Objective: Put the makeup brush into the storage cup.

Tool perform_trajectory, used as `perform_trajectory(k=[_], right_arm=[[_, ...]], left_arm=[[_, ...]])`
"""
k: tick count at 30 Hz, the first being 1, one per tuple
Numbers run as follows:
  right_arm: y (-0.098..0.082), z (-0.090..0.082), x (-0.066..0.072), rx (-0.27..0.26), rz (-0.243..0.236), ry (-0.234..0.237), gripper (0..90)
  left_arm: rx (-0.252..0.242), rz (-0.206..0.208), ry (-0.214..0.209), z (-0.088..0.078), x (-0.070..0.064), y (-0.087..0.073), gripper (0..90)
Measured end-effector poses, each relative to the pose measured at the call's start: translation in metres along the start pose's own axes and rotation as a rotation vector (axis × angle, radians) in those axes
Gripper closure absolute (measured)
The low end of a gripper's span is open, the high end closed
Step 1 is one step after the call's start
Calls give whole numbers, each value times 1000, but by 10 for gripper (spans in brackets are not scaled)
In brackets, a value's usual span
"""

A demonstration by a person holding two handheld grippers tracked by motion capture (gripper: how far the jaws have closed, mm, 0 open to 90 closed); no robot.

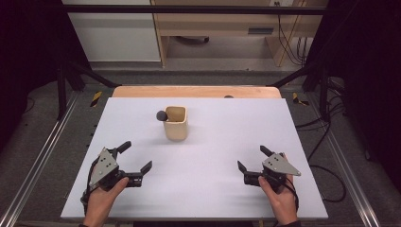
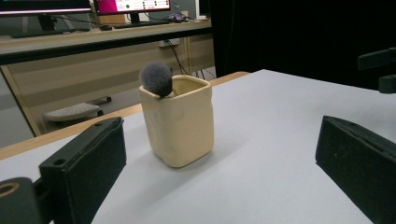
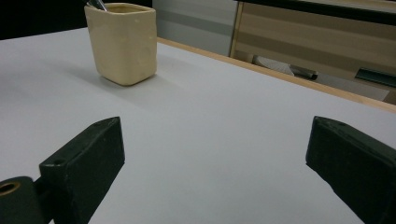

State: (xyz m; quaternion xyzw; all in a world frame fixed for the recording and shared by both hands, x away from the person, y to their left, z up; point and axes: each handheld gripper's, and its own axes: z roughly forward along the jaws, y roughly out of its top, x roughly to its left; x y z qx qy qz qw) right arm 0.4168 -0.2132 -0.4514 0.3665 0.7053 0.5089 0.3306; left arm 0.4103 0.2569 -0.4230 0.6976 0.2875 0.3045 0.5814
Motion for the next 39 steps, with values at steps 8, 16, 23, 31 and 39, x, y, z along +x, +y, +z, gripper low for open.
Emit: perform_trajectory(k=[8, 16, 23, 31, 39], right_arm=[[-2, -6, -4, 0, -4, -9, 45], [-5, -12, -11, -4, 8, -18, 45], [-8, -16, -14, -3, 18, -26, 45], [-11, -18, -19, -10, 33, -38, 45], [-16, -22, -26, -19, 49, -57, 43]], left_arm=[[-5, -18, 38, -10, 11, -6, 16], [-7, -30, 70, -18, 21, -12, 17], [-5, -38, 95, -25, 29, -20, 19], [-7, -49, 117, -31, 37, -30, 23], [-14, -59, 123, -32, 39, -38, 23]])
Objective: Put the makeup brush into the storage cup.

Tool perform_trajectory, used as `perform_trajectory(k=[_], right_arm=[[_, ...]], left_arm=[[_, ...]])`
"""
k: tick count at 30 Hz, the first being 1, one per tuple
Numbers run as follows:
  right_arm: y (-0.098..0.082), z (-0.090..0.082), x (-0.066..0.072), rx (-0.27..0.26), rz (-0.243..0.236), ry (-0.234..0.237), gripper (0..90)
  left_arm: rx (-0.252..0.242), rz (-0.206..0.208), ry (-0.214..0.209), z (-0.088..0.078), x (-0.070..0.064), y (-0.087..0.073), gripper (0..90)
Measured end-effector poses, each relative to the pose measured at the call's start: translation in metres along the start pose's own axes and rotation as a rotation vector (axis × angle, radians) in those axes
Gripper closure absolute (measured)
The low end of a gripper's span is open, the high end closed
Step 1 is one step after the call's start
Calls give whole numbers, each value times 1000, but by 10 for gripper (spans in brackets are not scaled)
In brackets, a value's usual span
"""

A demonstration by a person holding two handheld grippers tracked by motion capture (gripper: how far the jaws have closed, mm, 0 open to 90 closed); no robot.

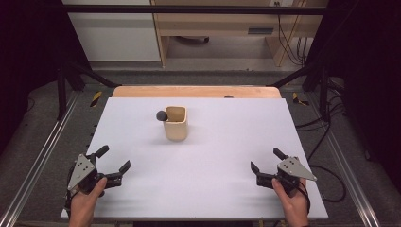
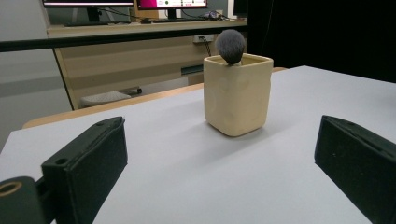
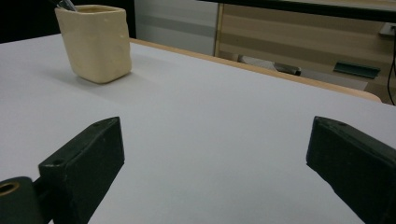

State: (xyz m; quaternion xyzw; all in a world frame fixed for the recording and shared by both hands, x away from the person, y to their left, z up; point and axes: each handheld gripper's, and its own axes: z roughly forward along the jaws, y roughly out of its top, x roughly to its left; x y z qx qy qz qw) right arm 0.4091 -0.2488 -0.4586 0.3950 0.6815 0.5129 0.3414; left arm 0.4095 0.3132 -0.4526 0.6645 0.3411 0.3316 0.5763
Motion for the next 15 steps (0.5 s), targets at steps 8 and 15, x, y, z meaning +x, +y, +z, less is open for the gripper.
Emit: perform_trajectory(k=[8, 15], right_arm=[[-4, -3, -8, -17, 10, -20, 34], [-9, -5, -13, -33, 23, -36, 29]], left_arm=[[2, -3, -6, 3, -5, -8, 21], [-5, 1, -6, 4, -8, -10, 22]])
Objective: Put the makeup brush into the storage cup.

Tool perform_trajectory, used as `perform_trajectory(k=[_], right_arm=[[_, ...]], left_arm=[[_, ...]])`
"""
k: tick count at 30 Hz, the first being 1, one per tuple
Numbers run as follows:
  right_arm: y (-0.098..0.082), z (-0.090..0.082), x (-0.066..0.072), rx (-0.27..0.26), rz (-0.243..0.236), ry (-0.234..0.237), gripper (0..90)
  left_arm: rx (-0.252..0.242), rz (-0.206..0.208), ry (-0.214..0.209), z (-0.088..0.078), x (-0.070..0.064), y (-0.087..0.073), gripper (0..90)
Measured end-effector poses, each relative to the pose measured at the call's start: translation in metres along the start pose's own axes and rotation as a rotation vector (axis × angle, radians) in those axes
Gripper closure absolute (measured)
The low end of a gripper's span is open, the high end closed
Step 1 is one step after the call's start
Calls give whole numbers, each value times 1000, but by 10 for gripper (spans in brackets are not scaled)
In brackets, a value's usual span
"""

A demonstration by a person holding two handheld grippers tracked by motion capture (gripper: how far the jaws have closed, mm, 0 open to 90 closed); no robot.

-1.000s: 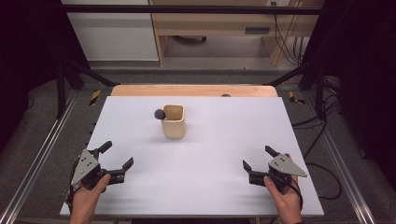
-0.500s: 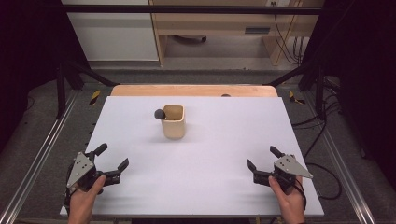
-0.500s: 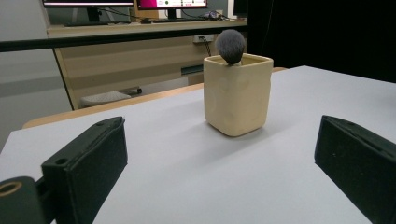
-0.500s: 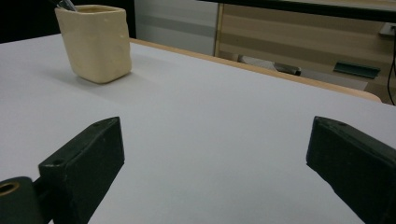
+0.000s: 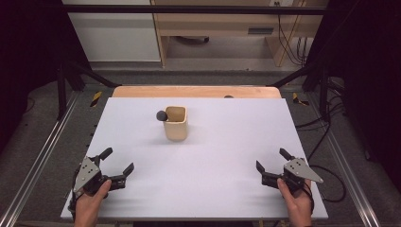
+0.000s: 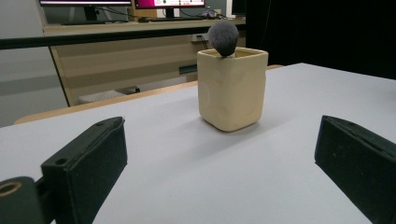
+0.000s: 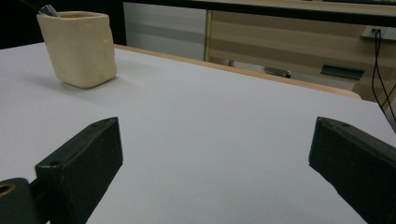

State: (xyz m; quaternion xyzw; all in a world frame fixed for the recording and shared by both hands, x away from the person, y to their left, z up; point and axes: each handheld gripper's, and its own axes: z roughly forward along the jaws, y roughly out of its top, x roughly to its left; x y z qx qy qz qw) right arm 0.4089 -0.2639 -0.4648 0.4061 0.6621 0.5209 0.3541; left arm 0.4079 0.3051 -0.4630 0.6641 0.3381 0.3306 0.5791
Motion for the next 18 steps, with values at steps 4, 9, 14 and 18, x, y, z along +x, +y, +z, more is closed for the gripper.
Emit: perform_trajectory(k=[4, 9, 14, 18], right_arm=[[-3, 0, -2, -21, 6, -4, 27], [-6, 1, -2, -44, -1, -6, 25], [-7, 3, -2, -40, -7, -8, 25], [-5, 8, 2, 8, 6, -15, 31]], left_arm=[[-8, 6, -1, -1, -3, -1, 21], [-8, 19, -6, -4, -9, -1, 19], [-18, 21, -2, -5, -12, 1, 18], [-21, 17, 3, -4, -13, 2, 18]])
